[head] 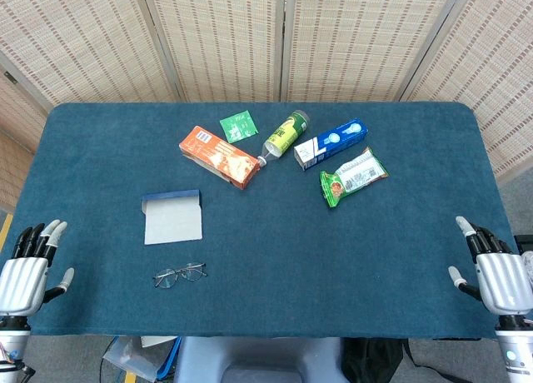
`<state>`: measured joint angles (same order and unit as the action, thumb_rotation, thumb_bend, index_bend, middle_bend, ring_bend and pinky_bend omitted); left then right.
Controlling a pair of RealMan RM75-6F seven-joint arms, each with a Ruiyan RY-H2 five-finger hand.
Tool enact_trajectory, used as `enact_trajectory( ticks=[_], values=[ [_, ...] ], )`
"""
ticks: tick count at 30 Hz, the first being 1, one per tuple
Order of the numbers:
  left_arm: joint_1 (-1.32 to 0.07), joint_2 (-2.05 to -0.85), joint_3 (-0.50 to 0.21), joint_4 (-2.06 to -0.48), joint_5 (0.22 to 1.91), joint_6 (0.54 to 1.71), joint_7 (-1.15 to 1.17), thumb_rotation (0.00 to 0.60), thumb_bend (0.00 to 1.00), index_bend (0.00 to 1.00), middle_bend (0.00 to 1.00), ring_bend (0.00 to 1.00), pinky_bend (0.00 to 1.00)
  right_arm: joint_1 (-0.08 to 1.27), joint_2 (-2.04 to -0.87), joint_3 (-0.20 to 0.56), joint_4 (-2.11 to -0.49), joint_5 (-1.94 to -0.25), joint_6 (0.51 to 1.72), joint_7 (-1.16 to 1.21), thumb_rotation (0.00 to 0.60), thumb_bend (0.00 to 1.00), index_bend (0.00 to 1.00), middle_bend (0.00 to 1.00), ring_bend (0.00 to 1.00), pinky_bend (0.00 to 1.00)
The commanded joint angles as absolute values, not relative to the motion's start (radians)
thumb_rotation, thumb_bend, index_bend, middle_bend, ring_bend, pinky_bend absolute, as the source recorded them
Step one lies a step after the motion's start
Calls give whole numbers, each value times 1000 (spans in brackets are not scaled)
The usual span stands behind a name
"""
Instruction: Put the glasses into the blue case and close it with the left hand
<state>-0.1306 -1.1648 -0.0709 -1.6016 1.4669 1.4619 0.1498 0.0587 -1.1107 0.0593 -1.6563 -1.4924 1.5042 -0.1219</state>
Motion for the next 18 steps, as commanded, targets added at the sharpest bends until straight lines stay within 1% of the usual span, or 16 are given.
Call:
enact_trajectory(
  ticks=[1, 18],
  values=[
    [-132, -1162, -72, -1604, 1465, 1461, 152, 600, 345, 0, 0, 0, 0, 51, -1111, 62, -1654, -1491, 1516, -118, 600, 270, 48, 169, 176, 320],
    [-144, -1146, -83, -1614, 1455, 1454, 153, 600, 345, 0, 0, 0, 0, 29, -1097, 80, -1656, -1501, 1572, -95, 600, 270, 49, 169, 176, 320]
  ],
)
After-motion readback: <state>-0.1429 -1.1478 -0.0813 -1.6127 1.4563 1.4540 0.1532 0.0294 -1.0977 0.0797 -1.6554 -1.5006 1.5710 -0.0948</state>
